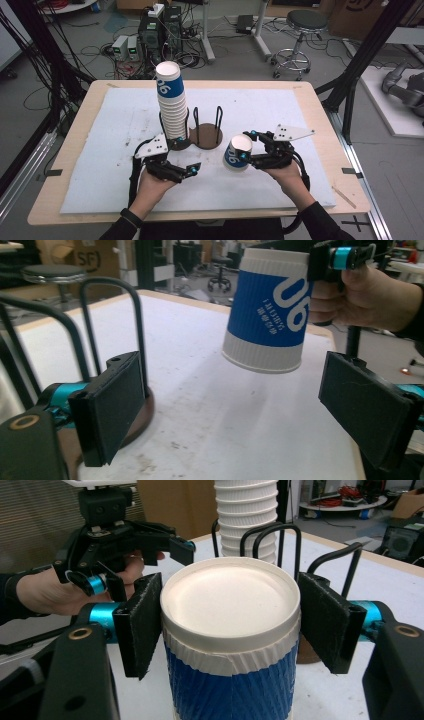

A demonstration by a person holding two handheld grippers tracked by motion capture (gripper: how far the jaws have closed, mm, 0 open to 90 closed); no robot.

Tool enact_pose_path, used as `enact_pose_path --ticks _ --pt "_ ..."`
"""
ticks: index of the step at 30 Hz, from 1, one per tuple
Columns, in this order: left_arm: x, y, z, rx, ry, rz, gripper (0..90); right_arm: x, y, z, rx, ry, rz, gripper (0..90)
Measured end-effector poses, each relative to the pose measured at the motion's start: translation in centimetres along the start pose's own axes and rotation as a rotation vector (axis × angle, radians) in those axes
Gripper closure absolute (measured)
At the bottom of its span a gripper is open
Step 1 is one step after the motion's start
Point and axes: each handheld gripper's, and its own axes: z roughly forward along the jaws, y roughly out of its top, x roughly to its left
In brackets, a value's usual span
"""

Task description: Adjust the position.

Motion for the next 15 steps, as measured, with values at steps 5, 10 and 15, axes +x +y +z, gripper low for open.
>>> enact_pose_path --ticks 5,10,15 --pt "-0.6 0.0 1.3 0.016 -0.076 -0.010 11.1 0.3 0.0 0.2 -0.004 0.033 -0.001 30.8" --pt "-1.3 0.0 2.6 0.035 -0.128 -0.011 11.1 0.5 0.0 0.4 0.000 0.063 -0.003 30.8" --pt "-1.8 -0.2 3.5 0.052 -0.148 -0.012 11.1 0.9 0.0 0.8 0.007 0.097 -0.006 30.8"
